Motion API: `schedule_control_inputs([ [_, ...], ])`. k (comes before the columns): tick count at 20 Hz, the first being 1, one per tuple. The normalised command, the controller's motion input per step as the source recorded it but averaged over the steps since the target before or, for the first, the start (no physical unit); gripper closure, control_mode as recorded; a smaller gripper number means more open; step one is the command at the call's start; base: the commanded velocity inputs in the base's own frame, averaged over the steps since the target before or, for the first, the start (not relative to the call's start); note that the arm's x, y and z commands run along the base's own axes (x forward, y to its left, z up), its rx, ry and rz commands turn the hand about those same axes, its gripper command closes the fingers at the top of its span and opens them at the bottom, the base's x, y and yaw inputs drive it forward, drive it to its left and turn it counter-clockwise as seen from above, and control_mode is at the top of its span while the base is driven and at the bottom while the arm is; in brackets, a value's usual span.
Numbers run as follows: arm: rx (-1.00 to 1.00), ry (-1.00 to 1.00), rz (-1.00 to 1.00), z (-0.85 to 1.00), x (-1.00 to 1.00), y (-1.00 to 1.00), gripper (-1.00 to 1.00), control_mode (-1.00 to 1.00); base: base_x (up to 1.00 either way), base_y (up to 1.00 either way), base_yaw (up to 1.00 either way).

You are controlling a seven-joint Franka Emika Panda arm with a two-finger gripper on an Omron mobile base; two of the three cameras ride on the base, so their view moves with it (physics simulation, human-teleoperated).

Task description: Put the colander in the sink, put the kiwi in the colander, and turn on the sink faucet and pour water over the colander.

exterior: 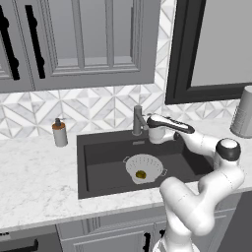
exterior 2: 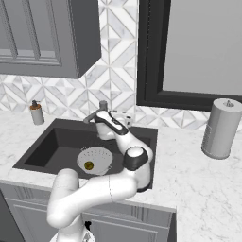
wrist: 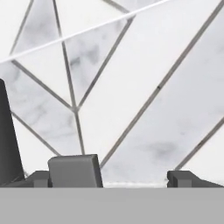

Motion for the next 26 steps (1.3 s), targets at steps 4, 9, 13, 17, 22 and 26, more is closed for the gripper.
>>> schedule_control_inputs([
  [4, 0.03, 0.01, 0.00, 0.00, 0.00, -0.46, -1.00, -1.00, 0.00, 0.00, 0.00],
  [9, 0.03, 0.00, 0.00, 0.00, 0.05, -0.49, -1.00, -1.00, 0.00, 0.00, 0.00],
  [13, 0.04, 0.00, 0.00, 0.00, 0.10, -0.62, -1.00, -1.00, 0.00, 0.00, 0.00],
  [17, 0.08, 0.00, 0.00, 0.00, 0.19, -0.89, -1.00, -1.00, 0.00, 0.00, 0.00],
  [22, 0.11, 0.00, 0.00, 0.00, 0.26, -1.00, -1.00, -1.00, 0.00, 0.00, 0.00],
  [26, 0.11, 0.00, 0.00, 0.00, 0.30, -1.00, -1.00, -1.00, 0.00, 0.00, 0.00],
])
